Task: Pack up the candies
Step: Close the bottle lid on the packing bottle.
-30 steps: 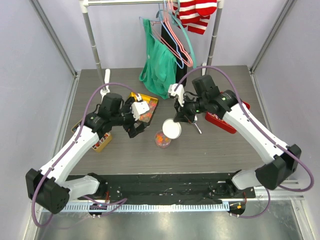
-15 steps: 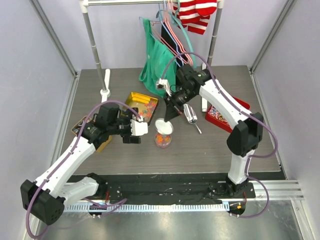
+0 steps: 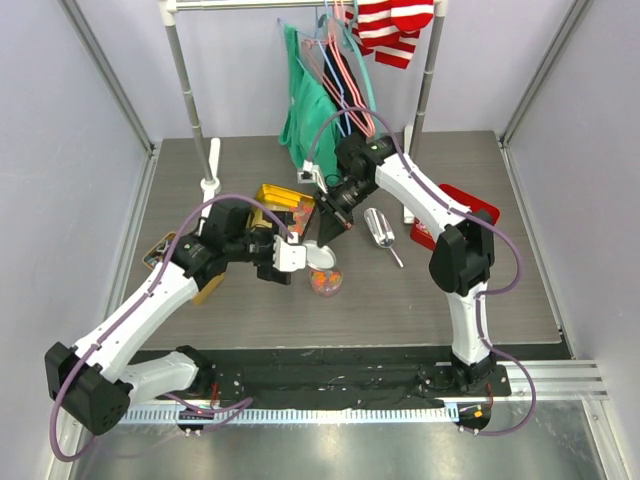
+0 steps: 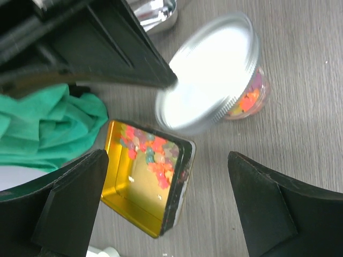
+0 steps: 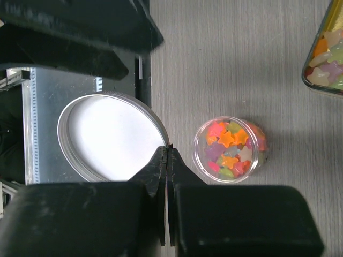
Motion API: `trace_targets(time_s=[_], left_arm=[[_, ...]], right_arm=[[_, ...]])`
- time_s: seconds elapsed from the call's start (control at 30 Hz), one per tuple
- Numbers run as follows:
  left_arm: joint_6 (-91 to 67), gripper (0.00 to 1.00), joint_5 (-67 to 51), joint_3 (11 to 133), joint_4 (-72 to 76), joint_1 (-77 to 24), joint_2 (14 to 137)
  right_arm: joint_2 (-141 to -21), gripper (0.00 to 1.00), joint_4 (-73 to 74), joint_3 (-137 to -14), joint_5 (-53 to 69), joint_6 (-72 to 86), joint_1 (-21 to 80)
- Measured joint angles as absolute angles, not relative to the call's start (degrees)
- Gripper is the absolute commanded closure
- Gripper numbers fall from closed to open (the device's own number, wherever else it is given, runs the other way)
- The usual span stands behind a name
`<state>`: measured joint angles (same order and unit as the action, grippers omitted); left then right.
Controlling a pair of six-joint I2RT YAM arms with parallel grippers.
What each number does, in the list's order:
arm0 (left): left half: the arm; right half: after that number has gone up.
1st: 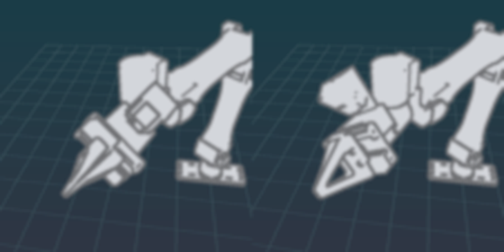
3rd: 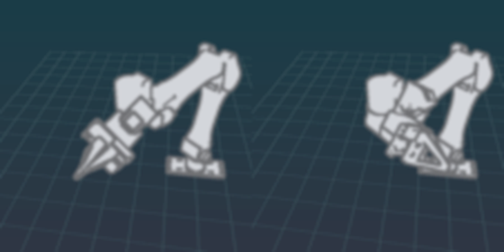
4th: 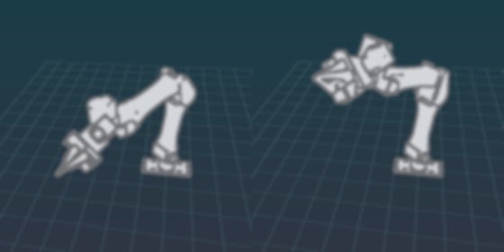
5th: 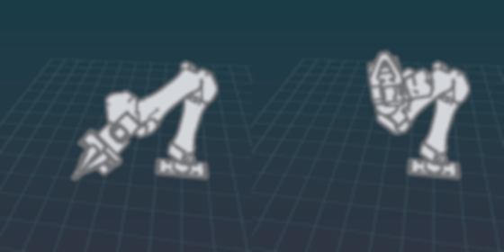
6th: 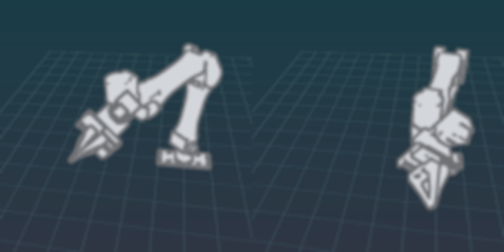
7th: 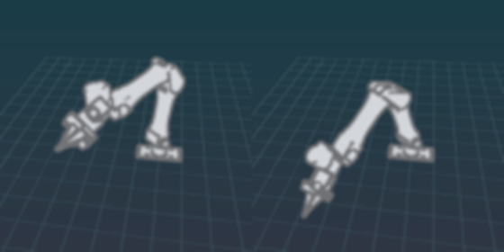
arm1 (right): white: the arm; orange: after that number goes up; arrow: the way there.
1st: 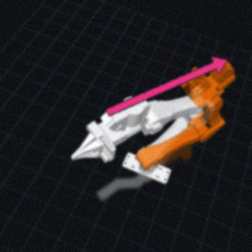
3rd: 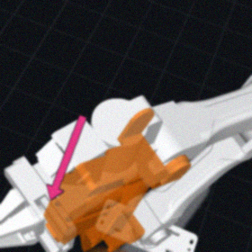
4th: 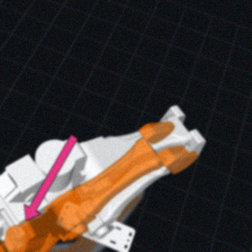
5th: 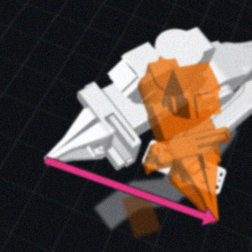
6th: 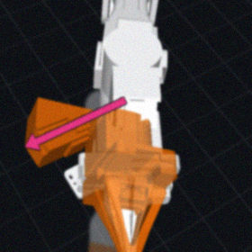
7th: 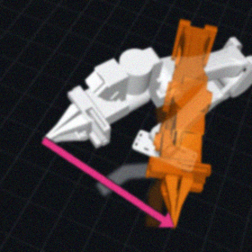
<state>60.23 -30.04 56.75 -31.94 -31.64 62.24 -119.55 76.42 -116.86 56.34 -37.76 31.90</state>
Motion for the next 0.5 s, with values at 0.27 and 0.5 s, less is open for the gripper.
trace_targets(time_s=[0.27, 0.5], left_arm=[[59.9, 0.18, -31.4, 61.2, -32.9, -35.6, 66.8], [60.0, 0.49, -31.9, 62.0, -35.3, -37.5, 67.7]], right_arm=[[-119.6, 0.99, 76.9, -117.9, 56.7, -38.3, 34.2], [-119.6, 0.99, 77.0, -118.0, 56.8, -39.2, 34.5]])
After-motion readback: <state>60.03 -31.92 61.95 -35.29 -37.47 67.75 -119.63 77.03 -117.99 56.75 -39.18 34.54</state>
